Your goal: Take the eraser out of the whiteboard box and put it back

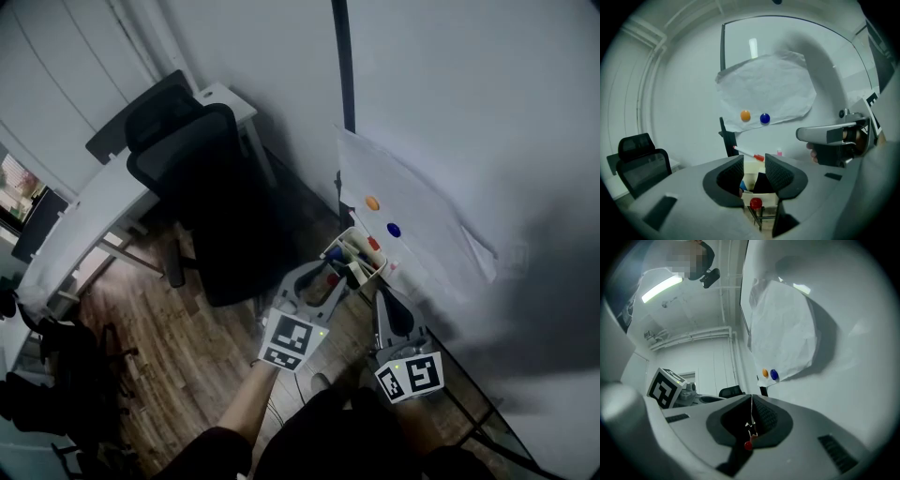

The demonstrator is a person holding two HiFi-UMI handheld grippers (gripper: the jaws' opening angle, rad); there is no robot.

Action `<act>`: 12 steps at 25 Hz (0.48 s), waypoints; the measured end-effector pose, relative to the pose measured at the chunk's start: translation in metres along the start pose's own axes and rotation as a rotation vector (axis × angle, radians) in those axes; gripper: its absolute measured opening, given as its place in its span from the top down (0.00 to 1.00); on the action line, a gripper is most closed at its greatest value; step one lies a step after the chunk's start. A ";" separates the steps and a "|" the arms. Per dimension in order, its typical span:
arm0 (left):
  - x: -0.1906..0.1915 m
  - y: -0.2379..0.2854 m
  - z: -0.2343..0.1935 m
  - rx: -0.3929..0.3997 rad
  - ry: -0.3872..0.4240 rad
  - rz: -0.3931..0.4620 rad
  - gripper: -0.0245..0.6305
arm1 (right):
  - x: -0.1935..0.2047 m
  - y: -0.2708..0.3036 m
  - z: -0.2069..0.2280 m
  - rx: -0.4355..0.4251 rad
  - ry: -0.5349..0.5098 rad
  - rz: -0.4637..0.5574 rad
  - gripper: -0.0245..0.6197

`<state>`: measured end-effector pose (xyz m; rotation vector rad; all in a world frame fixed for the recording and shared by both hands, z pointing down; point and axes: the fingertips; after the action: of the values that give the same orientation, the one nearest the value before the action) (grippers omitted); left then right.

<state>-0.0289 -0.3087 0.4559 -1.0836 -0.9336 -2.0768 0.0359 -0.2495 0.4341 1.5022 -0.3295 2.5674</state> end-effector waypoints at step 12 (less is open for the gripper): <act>-0.042 -0.075 -0.006 -0.223 -0.055 0.164 0.96 | -0.024 -0.007 -0.040 -0.129 -0.069 0.000 0.96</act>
<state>-0.0685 -0.2628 0.3944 -1.2927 -0.6250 -2.0578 0.0155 -0.2329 0.3946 1.5470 -0.4933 2.4467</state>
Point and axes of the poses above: the fingertips, and each gripper's own axes: y forward along the fingers, z to its right, x out of its underside, and after that the axes turned 14 degrees about y, right-handed
